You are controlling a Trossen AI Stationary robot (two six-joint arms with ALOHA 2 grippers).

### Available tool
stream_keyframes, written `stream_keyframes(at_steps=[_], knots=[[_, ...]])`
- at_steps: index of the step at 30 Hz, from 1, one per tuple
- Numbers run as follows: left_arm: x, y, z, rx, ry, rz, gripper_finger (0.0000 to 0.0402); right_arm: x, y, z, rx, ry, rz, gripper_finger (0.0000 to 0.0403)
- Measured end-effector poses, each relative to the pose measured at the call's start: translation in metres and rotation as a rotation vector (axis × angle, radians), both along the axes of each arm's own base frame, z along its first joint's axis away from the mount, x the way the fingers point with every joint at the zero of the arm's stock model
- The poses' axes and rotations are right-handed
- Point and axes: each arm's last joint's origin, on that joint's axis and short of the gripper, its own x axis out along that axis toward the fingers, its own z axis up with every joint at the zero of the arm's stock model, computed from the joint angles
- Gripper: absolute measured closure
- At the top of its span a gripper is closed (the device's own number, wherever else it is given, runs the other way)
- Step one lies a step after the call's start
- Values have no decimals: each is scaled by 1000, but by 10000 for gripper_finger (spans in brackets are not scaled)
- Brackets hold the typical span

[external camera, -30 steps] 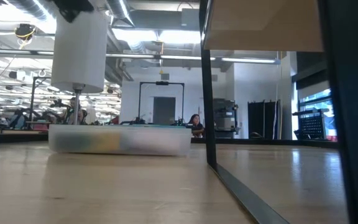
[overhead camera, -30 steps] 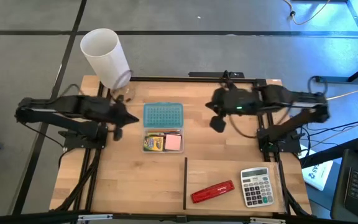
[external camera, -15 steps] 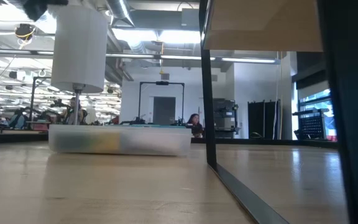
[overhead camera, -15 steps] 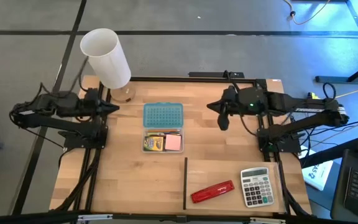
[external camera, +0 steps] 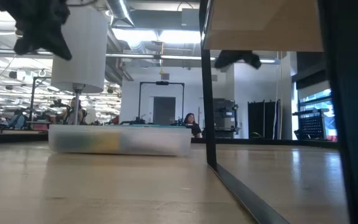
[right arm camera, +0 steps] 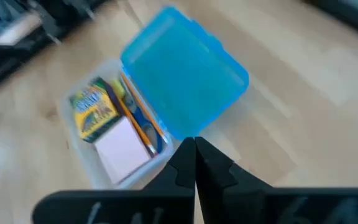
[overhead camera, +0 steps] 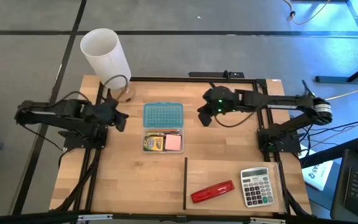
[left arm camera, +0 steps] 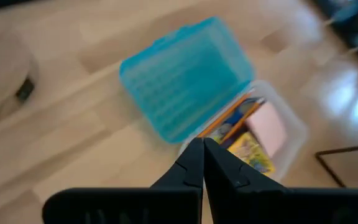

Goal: Pack school essentials
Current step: Close the blue supply box

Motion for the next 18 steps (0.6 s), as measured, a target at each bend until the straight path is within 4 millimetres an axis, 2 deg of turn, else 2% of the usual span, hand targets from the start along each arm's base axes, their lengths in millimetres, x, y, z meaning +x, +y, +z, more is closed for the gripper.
stream_keyframes(at_steps=[9, 18], knots=[[45, 4, -34, -78, 90, 128, 401, 29, -20, -54, 73, 148, -21, 401], [71, 27, -68, -148, 301, 275, 401, 48, -34, -96, 72, 213, -26, 401]])
